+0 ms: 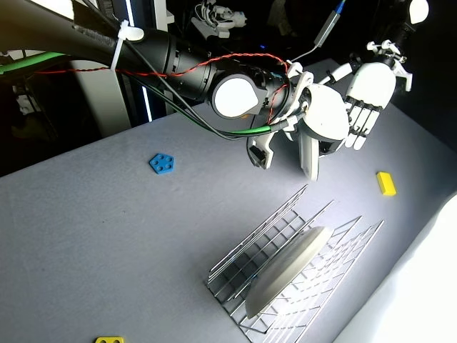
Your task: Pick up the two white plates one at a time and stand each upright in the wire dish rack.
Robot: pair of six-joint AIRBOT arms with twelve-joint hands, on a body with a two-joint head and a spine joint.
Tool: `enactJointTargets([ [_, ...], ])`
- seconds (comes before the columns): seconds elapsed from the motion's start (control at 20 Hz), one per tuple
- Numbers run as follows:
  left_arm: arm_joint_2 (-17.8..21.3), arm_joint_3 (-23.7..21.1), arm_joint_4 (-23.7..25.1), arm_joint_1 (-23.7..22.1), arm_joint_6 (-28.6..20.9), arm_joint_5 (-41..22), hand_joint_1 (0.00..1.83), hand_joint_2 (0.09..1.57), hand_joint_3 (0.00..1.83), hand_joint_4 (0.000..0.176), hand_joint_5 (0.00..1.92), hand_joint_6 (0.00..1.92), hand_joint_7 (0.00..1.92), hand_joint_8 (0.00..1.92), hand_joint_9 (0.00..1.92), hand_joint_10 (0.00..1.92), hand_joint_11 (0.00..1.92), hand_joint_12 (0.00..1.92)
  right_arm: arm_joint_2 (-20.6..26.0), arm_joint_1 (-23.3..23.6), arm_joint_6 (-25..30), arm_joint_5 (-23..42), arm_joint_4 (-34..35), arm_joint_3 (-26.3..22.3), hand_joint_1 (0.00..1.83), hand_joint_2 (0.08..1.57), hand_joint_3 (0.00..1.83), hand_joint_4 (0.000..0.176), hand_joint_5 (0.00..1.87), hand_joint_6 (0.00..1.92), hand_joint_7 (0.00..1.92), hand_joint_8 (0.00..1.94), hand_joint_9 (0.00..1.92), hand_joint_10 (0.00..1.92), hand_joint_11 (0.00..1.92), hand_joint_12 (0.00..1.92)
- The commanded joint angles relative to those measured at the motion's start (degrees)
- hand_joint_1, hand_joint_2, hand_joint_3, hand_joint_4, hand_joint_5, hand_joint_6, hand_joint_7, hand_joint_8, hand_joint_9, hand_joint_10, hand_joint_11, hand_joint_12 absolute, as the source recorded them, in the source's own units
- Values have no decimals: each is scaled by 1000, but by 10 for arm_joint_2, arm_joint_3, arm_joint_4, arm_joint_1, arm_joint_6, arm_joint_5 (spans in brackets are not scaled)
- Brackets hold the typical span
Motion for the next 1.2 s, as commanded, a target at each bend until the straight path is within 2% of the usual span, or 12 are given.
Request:
enactJointTargets([
  [0.0, 7, 5, -32, -6, -2, -21, 0, 971, 1, 0, 49, 5, 8, 2, 0, 0, 0, 0, 4, 14, 14, 62, 6, -3, 1392, 1062, 0, 0, 987, 911, 1103, 716, 1074, 980, 950, 1005],
  [0.25, 7, 8, -13, -5, -5, -25, 0, 968, 0, 0, 45, 2, 4, 2, 0, 0, 0, 0, 7, 39, 58, 41, 6, -3, 1393, 1056, 0, 0, 1013, 872, 1103, 715, 1087, 959, 963, 1005],
  [0.35, 6, 8, -12, -5, -7, -25, 0, 969, 0, 0, 88, 15, 54, 18, 30, 11, 16, 7, 7, 44, 69, 32, 6, -3, 1392, 1057, 0, 0, 1011, 877, 1109, 703, 1079, 967, 962, 1002],
  [0.65, 6, 11, -11, -5, -7, -25, 0, 971, 1, 0, 64, 7, 24, 6, 1, 0, 0, 0, 8, 52, 102, 24, 6, -2, 1392, 1057, 0, 0, 1001, 895, 1107, 704, 1084, 963, 967, 990],
  [0.95, 5, 12, -5, -3, -7, -25, 0, 964, 0, 0, 57, 2, 13, 4, 0, 0, 0, 0, 11, 64, 217, 3, 6, 18, 1390, 1062, 0, 0, 1006, 906, 1090, 739, 1061, 977, 957, 990],
  [1.0, 5, 12, -4, -3, -7, -25, 0, 960, 0, 0, 53, 0, 8, 2, 0, 0, 0, 0, 12, 65, 220, 3, 8, 18, 1392, 1058, 0, 0, 1018, 885, 1101, 718, 1069, 969, 963, 996],
  [1.15, 4, 12, -3, -2, -7, -25, 0, 960, 0, 0, 78, 10, 28, 10, 4, 1, 0, 0, 18, 71, 220, 5, 64, 26, 1393, 1053, 0, 0, 1010, 899, 1122, 688, 1085, 930, 980, 985],
])
